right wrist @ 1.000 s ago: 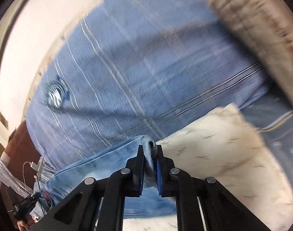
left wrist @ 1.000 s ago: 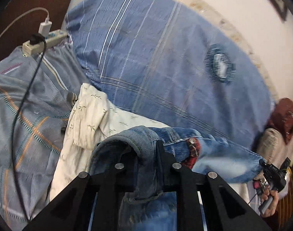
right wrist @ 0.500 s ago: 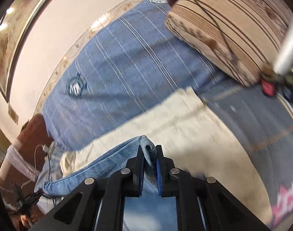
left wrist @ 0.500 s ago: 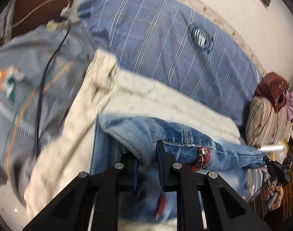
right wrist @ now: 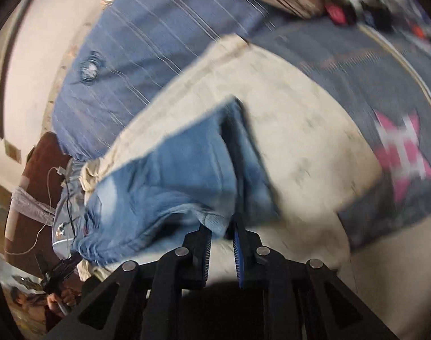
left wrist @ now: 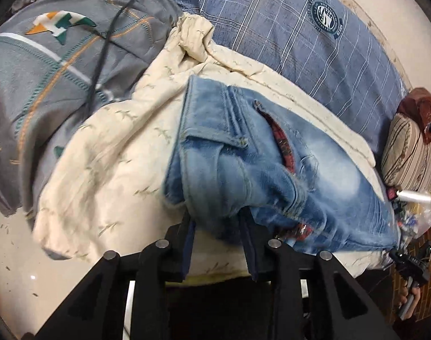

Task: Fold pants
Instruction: 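Lower the folded jeans onto the sheet and open both grippers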

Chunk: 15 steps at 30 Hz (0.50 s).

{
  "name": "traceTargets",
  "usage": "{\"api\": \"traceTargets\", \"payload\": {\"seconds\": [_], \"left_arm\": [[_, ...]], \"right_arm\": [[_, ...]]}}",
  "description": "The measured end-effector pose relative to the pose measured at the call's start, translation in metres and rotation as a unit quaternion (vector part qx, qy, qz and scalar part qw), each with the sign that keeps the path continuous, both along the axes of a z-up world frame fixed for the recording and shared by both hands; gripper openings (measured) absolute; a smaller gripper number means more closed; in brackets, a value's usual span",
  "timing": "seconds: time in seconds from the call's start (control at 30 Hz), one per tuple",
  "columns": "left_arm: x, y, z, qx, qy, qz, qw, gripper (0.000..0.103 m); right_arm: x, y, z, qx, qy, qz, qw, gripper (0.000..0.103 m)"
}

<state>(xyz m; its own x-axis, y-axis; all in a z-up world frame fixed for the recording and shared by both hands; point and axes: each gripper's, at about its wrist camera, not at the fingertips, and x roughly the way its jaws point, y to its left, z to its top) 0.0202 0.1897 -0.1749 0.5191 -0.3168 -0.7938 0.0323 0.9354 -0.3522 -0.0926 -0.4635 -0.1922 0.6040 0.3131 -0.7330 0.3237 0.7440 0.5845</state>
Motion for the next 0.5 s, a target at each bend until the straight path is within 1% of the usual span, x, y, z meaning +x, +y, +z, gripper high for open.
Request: {"api": "traceTargets", "payload": {"seconds": [0.03,0.13,0.2,0.27,0.33,0.37,0.4,0.43,0.47,0.5], "left_arm": [[-0.005,0.002,0.003,0.013,-0.005,0.005,0.9999,0.033],[-0.017,0.007,0.016,0.035,-0.023,0.016,0.9990,0.033],[-0.022,0.009,0.028,0.035,-0.041,0.020,0.9983,0.033],[-0.025,0.000,0.046,0.032,-0.070,0.011,0.9969,0.033],[-0.026,-0.017,0.061,0.028,-0.095,-0.012,0.9950,0.034],[-0.027,-0.029,0.067,0.025,-0.107,-0.028,0.9935,0.035],[-0.027,-0.040,0.070,0.026,-0.117,-0.043,0.9919,0.038],[-0.026,-0.054,0.073,0.029,-0.125,-0.056,0.9902,0.046],[-0.026,-0.067,0.075,0.035,-0.132,-0.065,0.9885,0.052],[-0.025,-0.079,0.077,0.041,-0.137,-0.071,0.9871,0.065]], "right_arm": [[-0.007,-0.005,-0.002,0.001,0.002,-0.007,1.000,0.018],[-0.019,-0.018,0.003,-0.011,0.000,-0.028,1.000,0.018],[-0.019,-0.025,0.012,-0.018,-0.012,-0.039,0.999,0.018],[-0.013,-0.028,0.023,-0.021,-0.029,-0.043,0.998,0.019],[0.002,-0.024,0.036,-0.035,-0.043,-0.036,0.998,0.024],[0.009,-0.021,0.041,-0.041,-0.053,-0.034,0.997,0.029],[0.016,-0.017,0.046,-0.044,-0.062,-0.034,0.996,0.038],[0.019,-0.014,0.049,-0.044,-0.071,-0.035,0.996,0.047],[0.021,-0.010,0.054,-0.041,-0.090,-0.038,0.994,0.065],[0.020,-0.007,0.057,-0.040,-0.110,-0.044,0.992,0.070]]}}
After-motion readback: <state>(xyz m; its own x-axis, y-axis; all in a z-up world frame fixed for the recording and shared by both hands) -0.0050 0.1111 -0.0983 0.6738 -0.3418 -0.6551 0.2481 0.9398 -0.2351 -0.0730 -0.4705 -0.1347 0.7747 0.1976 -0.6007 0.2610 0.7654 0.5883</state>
